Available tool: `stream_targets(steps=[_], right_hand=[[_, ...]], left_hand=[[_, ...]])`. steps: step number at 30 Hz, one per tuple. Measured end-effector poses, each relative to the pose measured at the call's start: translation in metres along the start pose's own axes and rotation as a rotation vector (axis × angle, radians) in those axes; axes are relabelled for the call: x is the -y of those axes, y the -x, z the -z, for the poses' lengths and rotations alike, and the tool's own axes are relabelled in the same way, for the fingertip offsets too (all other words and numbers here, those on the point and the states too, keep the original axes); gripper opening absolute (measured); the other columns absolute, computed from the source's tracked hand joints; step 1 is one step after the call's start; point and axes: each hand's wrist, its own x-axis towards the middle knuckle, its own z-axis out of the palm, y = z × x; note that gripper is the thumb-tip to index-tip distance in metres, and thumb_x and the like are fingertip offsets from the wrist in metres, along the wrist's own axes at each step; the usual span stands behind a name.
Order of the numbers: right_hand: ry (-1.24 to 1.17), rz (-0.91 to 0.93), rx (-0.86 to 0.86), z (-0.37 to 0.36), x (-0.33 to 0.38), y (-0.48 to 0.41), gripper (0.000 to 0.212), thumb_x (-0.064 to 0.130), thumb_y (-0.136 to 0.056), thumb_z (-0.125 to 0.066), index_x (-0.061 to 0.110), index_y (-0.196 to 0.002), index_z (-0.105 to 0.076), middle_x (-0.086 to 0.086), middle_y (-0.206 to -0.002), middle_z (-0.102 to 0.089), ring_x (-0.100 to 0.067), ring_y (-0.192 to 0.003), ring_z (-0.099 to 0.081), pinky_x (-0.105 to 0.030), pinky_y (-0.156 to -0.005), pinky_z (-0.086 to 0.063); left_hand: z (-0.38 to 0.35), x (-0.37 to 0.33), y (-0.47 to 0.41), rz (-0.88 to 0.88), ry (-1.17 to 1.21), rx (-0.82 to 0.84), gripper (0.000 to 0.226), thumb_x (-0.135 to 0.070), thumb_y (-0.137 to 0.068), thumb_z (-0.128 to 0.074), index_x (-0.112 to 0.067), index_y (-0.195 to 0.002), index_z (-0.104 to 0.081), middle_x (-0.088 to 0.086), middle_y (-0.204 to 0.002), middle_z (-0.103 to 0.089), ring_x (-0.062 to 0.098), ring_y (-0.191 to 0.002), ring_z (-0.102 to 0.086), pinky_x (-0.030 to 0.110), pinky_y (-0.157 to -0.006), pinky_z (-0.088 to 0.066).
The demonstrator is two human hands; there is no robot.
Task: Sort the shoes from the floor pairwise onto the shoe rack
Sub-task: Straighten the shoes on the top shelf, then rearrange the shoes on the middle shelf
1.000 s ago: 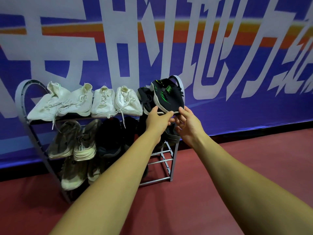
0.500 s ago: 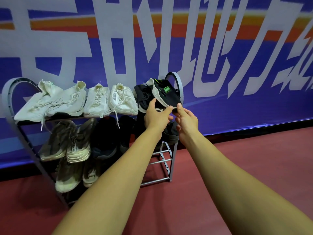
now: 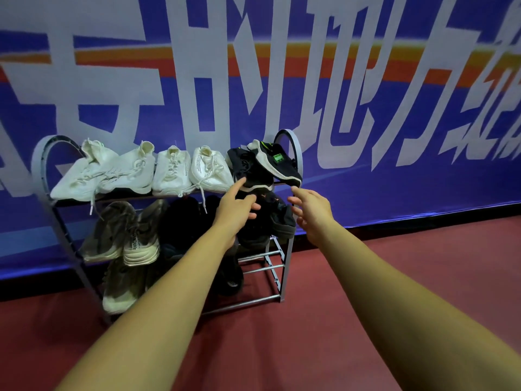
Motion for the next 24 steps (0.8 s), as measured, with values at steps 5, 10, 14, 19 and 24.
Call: stream_targets(steps=[5, 10, 14, 19, 24], right_hand=[[0.115, 0.0, 0.143, -0.025, -0.011, 0.023, 0.006, 0.018, -0.092, -0.064, 0.014, -0.092, -0.069, -0.006, -0.087, -0.064, -0.009, -0.055, -0.046, -0.018, -0.047, -0.036], [0.169, -0.018, 0.23, -0.074, -0.023, 0.039, 0.015, 0.01, -0.092, -0.06, 0.01, -0.105, -0.067, -0.01, -0.09, -0.067, -0.01, -0.056, -0.05, -0.018, -0.045, -0.03], [0.212, -0.01, 0.317, -0.112, -0.033, 0.047, 0.015, 0.006, -0.091, -0.062, 0.006, -0.105, -0.067, -0.013, -0.089, -0.064, -0.006, -0.051, -0.05, -0.014, -0.04, -0.035], [0.314, 0.006, 0.392, -0.149, -0.049, 0.048, 0.018, 0.007, -0.091, -0.061, 0.004, -0.108, -0.067, -0.01, -0.089, -0.064, -0.006, -0.057, -0.052, -0.01, -0.038, -0.035], [0.374, 0.009, 0.455, -0.186, -0.069, 0.046, 0.023, 0.009, -0.091, -0.064, 0.0, -0.112, -0.069, -0.01, -0.092, -0.066, -0.006, -0.06, -0.054, -0.008, -0.038, -0.035]], left_hand=[[0.039, 0.005, 0.011, -0.011, -0.144, 0.108, 0.043, -0.025, -0.096, -0.056, -0.035, -0.138, -0.053, 0.001, -0.096, -0.073, 0.011, -0.07, -0.062, 0.022, -0.057, -0.044], [0.077, 0.017, 0.014, -0.008, -0.253, 0.062, 0.038, -0.018, -0.097, -0.053, -0.021, -0.135, -0.055, 0.007, -0.101, -0.07, 0.012, -0.068, -0.058, 0.012, -0.047, -0.04], [0.112, 0.032, 0.012, 0.057, -0.329, 0.013, 0.033, -0.024, -0.095, -0.055, -0.023, -0.128, -0.057, 0.006, -0.104, -0.071, 0.014, -0.074, -0.061, 0.023, -0.057, -0.041], [0.155, 0.053, 0.006, 0.087, -0.411, -0.077, 0.03, -0.023, -0.092, -0.06, -0.018, -0.121, -0.062, 0.007, -0.099, -0.07, 0.021, -0.083, -0.065, 0.035, -0.078, -0.055], [0.193, 0.082, -0.006, 0.174, -0.517, -0.162, 0.025, -0.027, -0.083, -0.062, -0.02, -0.107, -0.066, 0.007, -0.092, -0.071, 0.032, -0.098, -0.068, 0.042, -0.095, -0.053]])
